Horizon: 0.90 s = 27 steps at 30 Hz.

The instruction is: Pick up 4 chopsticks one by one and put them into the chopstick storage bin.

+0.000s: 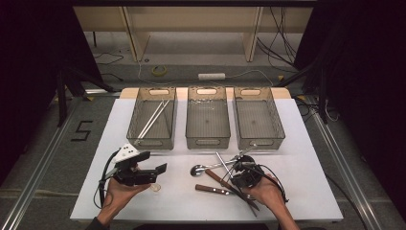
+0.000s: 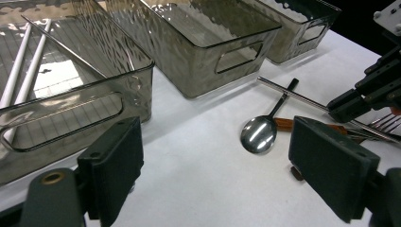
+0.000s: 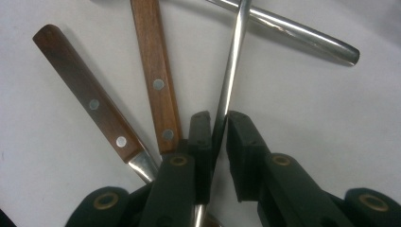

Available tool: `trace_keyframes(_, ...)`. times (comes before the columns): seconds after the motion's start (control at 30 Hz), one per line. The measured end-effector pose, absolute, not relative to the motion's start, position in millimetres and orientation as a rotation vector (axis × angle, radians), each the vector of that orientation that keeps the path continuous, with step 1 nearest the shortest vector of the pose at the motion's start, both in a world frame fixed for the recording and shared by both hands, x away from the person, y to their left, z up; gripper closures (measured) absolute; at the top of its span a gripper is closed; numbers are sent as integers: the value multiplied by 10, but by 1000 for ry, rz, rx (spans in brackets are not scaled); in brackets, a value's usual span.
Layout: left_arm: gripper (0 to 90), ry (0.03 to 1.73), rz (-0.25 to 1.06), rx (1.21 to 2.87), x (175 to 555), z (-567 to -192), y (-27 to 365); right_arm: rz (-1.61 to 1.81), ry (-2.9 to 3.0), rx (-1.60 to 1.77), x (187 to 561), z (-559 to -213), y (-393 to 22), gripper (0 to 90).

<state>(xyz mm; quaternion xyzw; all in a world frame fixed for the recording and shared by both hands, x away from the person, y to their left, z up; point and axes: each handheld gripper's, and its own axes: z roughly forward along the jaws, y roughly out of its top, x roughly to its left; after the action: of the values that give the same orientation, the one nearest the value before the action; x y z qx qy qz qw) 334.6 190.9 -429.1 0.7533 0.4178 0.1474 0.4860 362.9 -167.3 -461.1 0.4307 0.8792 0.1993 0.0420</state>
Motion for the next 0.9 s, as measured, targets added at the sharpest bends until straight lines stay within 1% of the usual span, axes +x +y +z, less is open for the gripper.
trace_keyframes(0.17, 181, 1014, 358, 1834, 3343, -4291, 1901, 593, 2696, 1316, 3625, -4632, -1651, 814)
trace_keyframes(0.33, 181, 1010, 357, 1837, 3340, -4292, 1895, 587, 2683, 1326, 3626, -4636, -1648, 848)
trace_keyframes(0.6, 181, 1004, 359, 1847, 3339, -4292, 1889, 587, 2680, 1335, 3624, -4625, -1644, 859)
trace_keyframes(0.9, 181, 998, 352, 1851, 3340, -4298, 1866, 624, 2696, 1219, 3563, -4459, -1604, 863)
